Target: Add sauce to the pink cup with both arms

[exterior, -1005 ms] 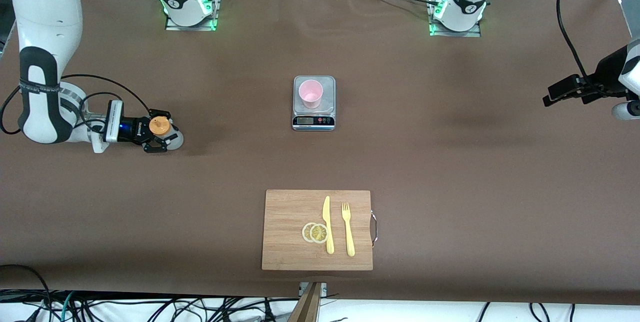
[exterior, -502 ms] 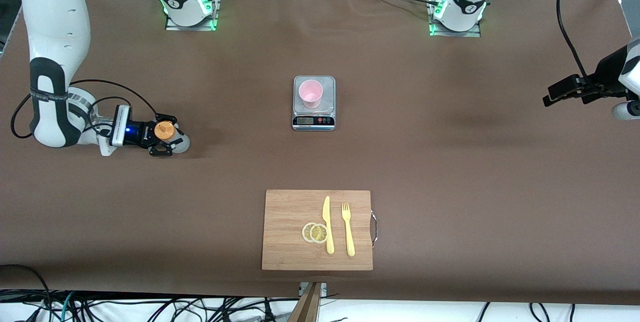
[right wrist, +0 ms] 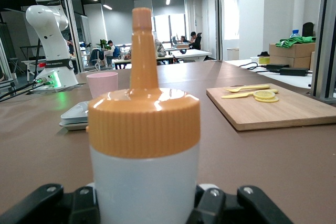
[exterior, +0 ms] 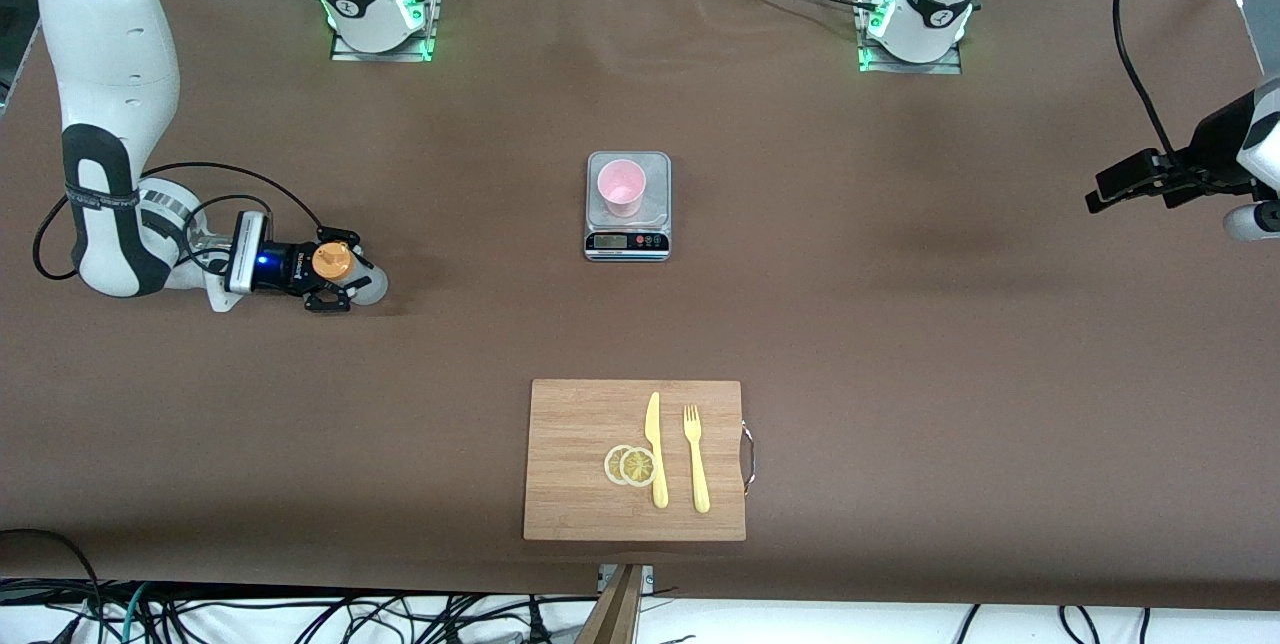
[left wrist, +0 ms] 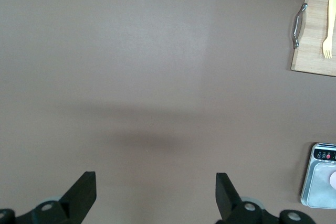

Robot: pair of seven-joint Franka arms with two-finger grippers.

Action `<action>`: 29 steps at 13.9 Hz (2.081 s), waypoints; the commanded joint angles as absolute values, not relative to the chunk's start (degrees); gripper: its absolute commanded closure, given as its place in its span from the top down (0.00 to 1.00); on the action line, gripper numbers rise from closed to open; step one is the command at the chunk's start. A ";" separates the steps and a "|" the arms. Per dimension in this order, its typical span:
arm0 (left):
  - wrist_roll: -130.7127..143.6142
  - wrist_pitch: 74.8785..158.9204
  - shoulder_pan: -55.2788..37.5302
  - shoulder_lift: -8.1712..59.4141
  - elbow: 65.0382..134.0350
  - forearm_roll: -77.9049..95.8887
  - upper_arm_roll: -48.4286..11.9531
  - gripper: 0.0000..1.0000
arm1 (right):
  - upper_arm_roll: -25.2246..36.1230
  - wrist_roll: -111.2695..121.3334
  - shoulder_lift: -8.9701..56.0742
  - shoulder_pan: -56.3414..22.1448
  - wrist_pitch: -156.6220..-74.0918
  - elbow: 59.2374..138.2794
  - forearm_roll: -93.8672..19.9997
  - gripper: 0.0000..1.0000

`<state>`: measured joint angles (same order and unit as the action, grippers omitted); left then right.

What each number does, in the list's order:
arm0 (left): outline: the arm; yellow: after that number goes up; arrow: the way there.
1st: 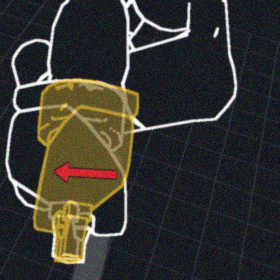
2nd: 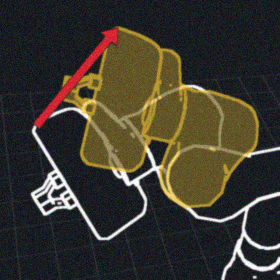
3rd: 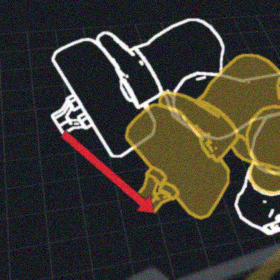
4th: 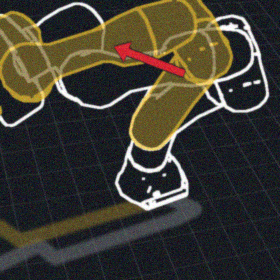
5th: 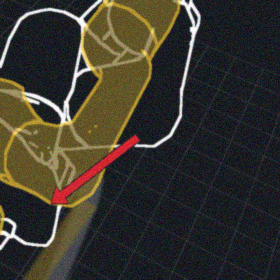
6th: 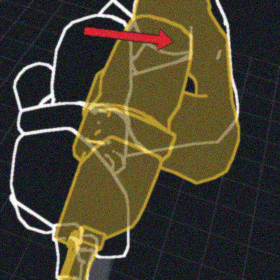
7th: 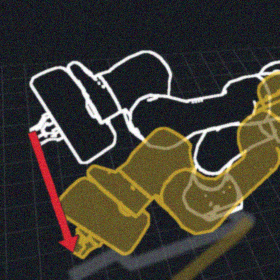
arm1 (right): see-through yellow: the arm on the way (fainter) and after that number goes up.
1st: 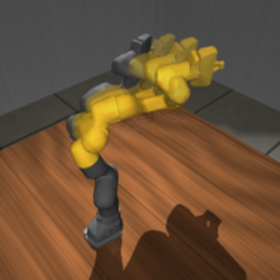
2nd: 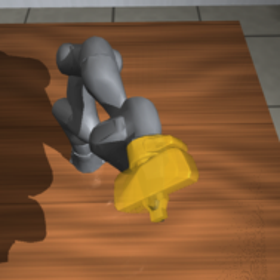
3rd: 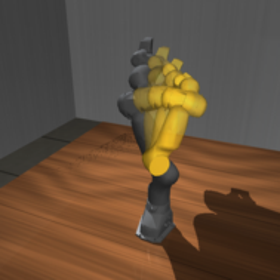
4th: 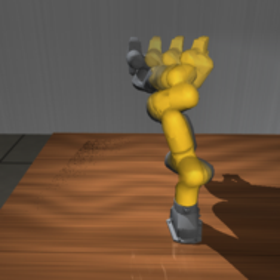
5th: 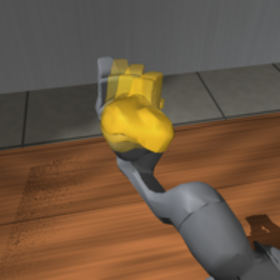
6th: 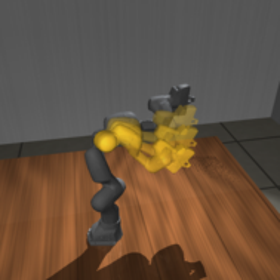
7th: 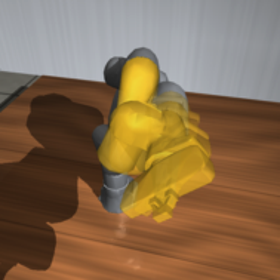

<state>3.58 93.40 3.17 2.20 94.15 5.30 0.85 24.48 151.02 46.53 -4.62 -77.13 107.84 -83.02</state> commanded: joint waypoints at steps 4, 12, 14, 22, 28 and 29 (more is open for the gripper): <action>3.69 92.29 3.43 2.64 92.90 7.12 0.88 1.00 | 23.82 149.94 46.93 -3.16 -75.94 105.30 -83.41 1.00; 3.69 92.37 3.43 2.64 92.90 7.12 0.97 1.00 | 23.99 149.15 46.93 1.40 -76.03 103.98 -79.11 1.00; 3.69 92.37 3.43 2.64 92.90 7.12 0.97 1.00 | 24.08 149.06 46.93 3.24 -76.03 102.49 -76.48 1.00; 3.69 92.37 3.43 2.64 92.81 7.12 0.88 1.00 | 24.26 125.38 46.32 7.73 -75.85 85.55 -67.16 1.00; 3.69 92.37 3.43 2.64 92.81 7.12 0.97 1.00 | 24.17 95.60 45.79 4.76 -76.55 72.80 -65.92 1.00; 3.69 92.37 3.43 2.64 92.81 7.12 0.97 1.00 | 24.26 89.27 45.53 2.92 -77.68 70.95 -65.40 1.00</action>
